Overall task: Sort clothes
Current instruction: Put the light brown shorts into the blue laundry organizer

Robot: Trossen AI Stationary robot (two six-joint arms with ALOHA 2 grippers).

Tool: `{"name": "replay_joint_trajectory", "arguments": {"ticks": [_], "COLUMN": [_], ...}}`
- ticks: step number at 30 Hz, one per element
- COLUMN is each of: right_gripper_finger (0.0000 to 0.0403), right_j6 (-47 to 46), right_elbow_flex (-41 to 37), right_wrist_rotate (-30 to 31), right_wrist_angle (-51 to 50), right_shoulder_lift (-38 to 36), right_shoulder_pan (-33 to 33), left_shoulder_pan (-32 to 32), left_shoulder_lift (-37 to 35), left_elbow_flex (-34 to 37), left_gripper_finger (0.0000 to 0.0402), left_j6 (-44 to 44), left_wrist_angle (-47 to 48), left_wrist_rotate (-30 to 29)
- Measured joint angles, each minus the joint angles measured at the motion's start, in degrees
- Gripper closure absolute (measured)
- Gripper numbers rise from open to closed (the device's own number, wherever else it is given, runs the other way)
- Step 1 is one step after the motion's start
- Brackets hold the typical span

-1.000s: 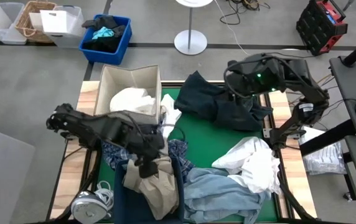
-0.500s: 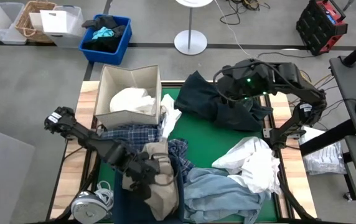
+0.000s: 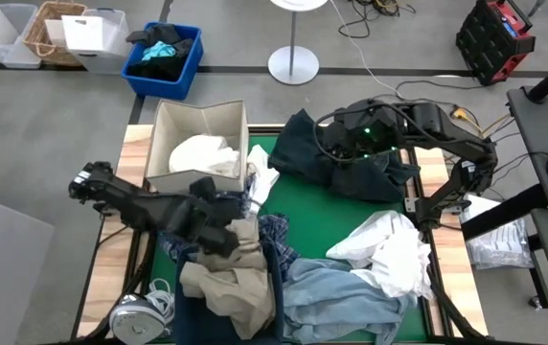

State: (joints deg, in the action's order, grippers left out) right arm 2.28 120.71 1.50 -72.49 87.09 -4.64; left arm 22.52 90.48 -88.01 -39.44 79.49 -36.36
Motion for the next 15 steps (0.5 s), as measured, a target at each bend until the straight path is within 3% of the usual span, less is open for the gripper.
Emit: {"name": "replay_joint_trajectory", "arguments": {"ticks": [7, 12, 15], "right_gripper_finger": [0.039, 0.039, 0.039], "right_j6": [-0.39, -0.39, -0.25], "right_elbow_flex": [-0.38, -0.4, -0.43], "right_wrist_rotate": [0.0, 0.0, 0.02], "right_wrist_angle": [-0.04, -0.13, -0.1], "right_shoulder_lift": [-0.07, -0.07, -0.07], "right_shoulder_pan": [0.0, 0.0, 0.0], "left_shoulder_pan": [-2.86, -1.35, -1.1], "left_shoulder_lift": [-0.93, -3.16, -3.59], "left_elbow_flex": [10.15, 10.17, 9.36], "left_gripper_finger": [0.0401, 0.0401, 0.0401], "left_j6": [6.11, 8.11, 8.28], "left_wrist_angle": [-11.65, -20.75, -22.79], "left_wrist_rotate": [13.67, 18.31, 24.36]}}
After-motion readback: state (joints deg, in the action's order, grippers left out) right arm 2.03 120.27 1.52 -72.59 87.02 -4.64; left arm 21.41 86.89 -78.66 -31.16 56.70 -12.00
